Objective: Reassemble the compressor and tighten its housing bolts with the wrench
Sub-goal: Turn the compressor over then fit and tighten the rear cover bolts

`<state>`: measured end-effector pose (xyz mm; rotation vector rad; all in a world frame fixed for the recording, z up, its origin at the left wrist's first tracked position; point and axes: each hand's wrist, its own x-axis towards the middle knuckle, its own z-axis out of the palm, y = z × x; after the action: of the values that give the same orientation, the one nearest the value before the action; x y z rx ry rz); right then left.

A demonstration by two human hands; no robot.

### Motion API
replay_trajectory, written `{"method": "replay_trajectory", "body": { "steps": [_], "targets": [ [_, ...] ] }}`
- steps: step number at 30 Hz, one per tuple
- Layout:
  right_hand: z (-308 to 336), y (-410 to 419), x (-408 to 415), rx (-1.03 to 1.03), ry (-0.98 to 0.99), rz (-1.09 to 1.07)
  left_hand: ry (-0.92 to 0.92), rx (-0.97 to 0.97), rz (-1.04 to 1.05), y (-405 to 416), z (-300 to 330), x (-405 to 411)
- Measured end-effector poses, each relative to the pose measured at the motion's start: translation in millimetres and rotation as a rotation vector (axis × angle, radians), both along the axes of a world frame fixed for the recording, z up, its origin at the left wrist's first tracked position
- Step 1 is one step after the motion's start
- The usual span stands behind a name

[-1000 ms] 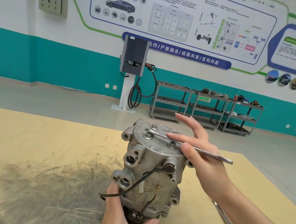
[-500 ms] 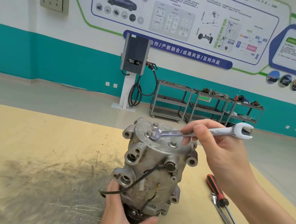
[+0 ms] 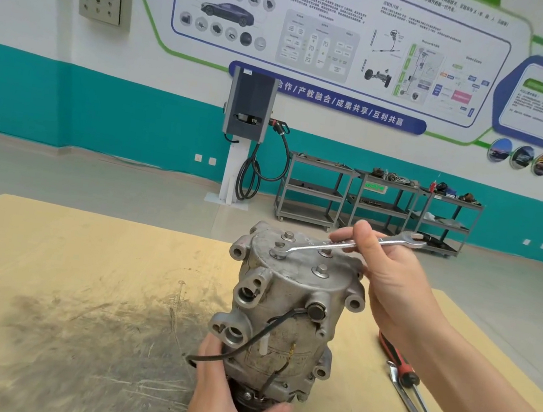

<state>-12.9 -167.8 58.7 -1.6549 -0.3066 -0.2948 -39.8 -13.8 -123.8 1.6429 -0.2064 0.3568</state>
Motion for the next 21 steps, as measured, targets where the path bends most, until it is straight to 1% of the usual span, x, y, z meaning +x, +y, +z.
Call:
{"method": "replay_trajectory", "body": {
  "steps": [3,6,8,12,14,18,21],
  "targets": [
    [2,-1,8,0.038,0.1,0.022,-0.01,-0.014,0.034,-2,0,-1],
    [3,-3,13,0.018,0.114,0.051,-0.012,0.018,0.058,-2,-3,0],
    [5,-4,13,-0.011,0.082,0.073,-0.03,0.034,0.064,-2,-4,0],
    [7,-9,13,-0.085,-0.047,0.111,-0.033,0.052,0.066,0,-6,0],
    [1,-9,11,-0.054,-0.094,0.118,-0.029,0.051,0.065,0,-6,1],
    [-14,0,5,0.081,-0.133,0.067,-0.029,0.045,0.07,1,-5,0],
    [-19,5,2,0.112,-0.155,0.03,-0.023,0.036,0.079,3,-6,1]
  ]
}}
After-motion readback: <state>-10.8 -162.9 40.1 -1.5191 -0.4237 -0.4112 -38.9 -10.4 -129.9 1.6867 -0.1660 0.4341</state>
